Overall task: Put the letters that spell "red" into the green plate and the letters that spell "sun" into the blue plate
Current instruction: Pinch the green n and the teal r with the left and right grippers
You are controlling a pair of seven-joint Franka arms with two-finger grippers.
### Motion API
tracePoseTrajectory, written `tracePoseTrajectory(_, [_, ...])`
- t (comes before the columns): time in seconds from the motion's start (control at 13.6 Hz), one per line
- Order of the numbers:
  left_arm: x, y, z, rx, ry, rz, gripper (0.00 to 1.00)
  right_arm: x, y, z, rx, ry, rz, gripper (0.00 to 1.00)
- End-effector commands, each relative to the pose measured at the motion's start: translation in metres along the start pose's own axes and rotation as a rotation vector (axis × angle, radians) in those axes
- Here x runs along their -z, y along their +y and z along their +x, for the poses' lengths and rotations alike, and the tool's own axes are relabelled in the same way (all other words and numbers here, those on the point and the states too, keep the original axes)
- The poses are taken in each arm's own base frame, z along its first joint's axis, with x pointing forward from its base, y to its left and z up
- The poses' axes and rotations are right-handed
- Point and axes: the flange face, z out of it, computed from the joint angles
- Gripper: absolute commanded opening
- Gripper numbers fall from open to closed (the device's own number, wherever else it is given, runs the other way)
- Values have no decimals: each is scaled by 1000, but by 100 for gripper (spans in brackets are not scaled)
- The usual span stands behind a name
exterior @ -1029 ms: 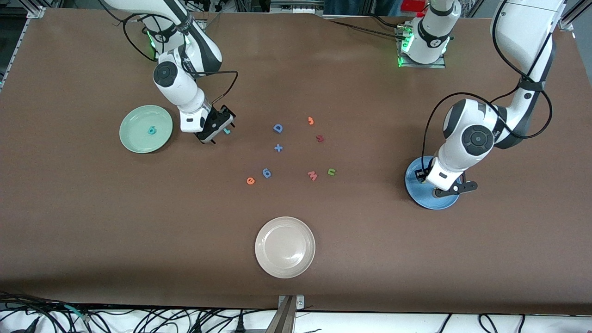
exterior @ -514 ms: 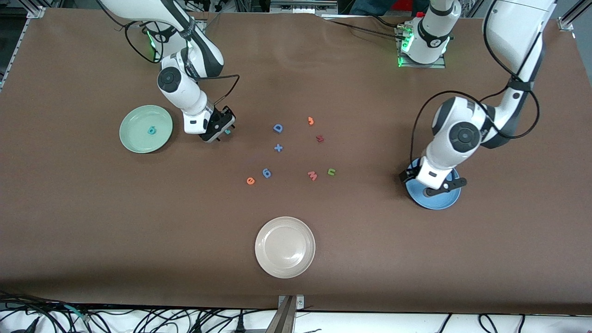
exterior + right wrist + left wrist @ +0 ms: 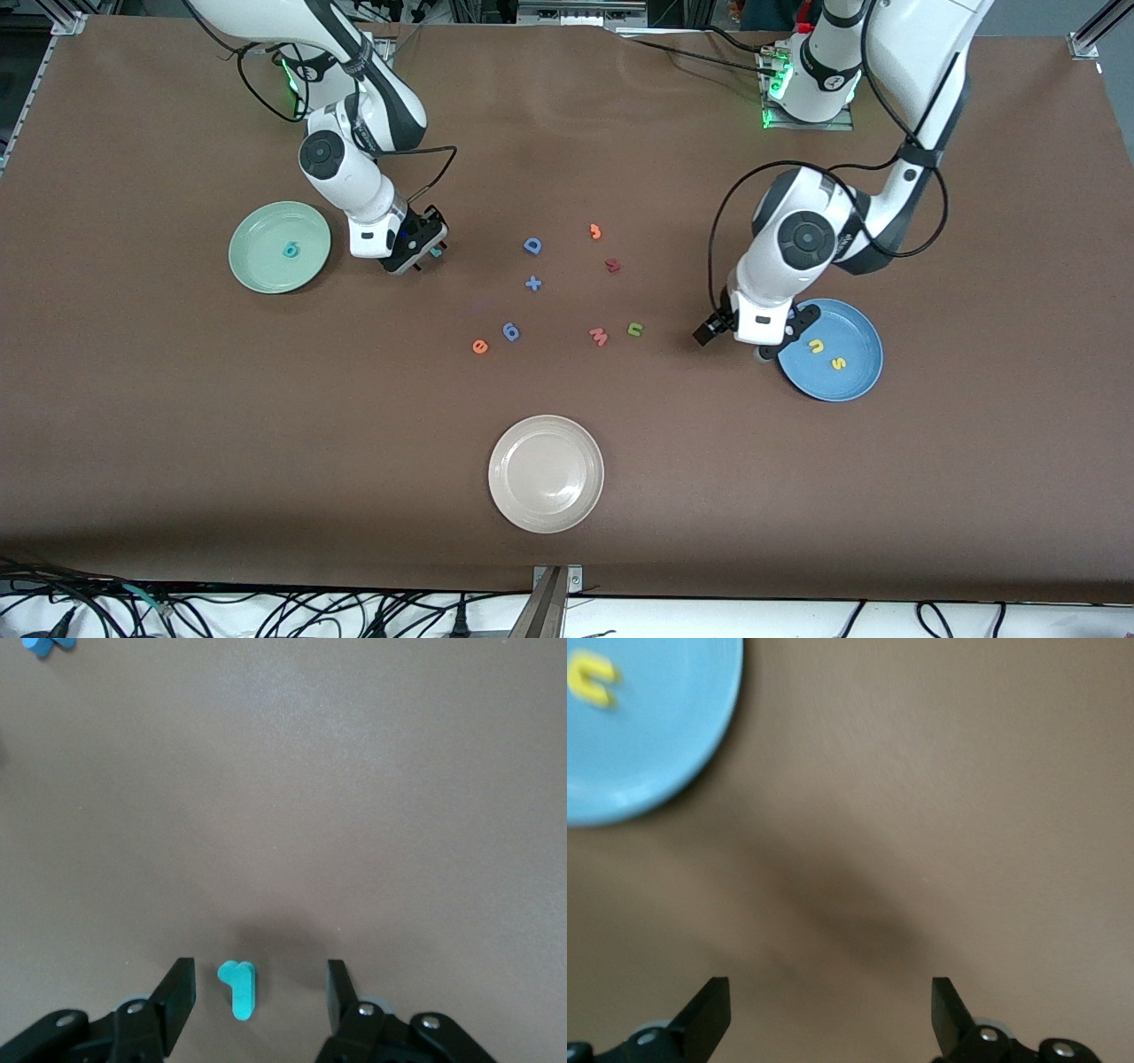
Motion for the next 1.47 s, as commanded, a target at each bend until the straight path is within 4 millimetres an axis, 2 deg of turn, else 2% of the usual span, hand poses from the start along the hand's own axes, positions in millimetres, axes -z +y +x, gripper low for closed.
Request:
tracePoseTrajectory(0.0, [-22, 34, -14, 166, -28, -7, 100, -1, -1, 0, -32, 6, 2, 68])
tracePoseTrajectory(0.07, [-29, 41, -24, 191, -28, -3, 100, -2, -3, 0, -32, 4, 3, 68])
tracePoseTrajectory(0.15, [-34, 45, -32, 211, -31, 2, 100, -5, -3, -1, -32, -1, 6, 62])
tracePoseTrajectory(0.22, [-36, 53, -40, 234, -32, -3, 100, -8, -4, -2, -32, -7, 10, 50])
tracePoseTrajectory(0.51, [-45, 81, -58, 315, -22, -26, 100, -11, -12, -1, -19, -12, 14, 50])
tracePoseTrajectory(0.66, [-47, 83, -65, 310, -10, -24, 100, -13, -12, -2, -20, -16, 16, 50])
tracePoseTrajectory(0.73, [-54, 82, -67, 316, 12, -15, 100, -14, -12, -3, -20, -18, 17, 50])
tracePoseTrajectory(1.18, [-56, 82, -71, 333, 67, -53, 100, -17, -13, -5, -20, -26, 21, 49])
tracePoseTrajectory(1.4, [-67, 80, -87, 327, 68, -83, 100, -17, -12, -5, -18, -27, 22, 36])
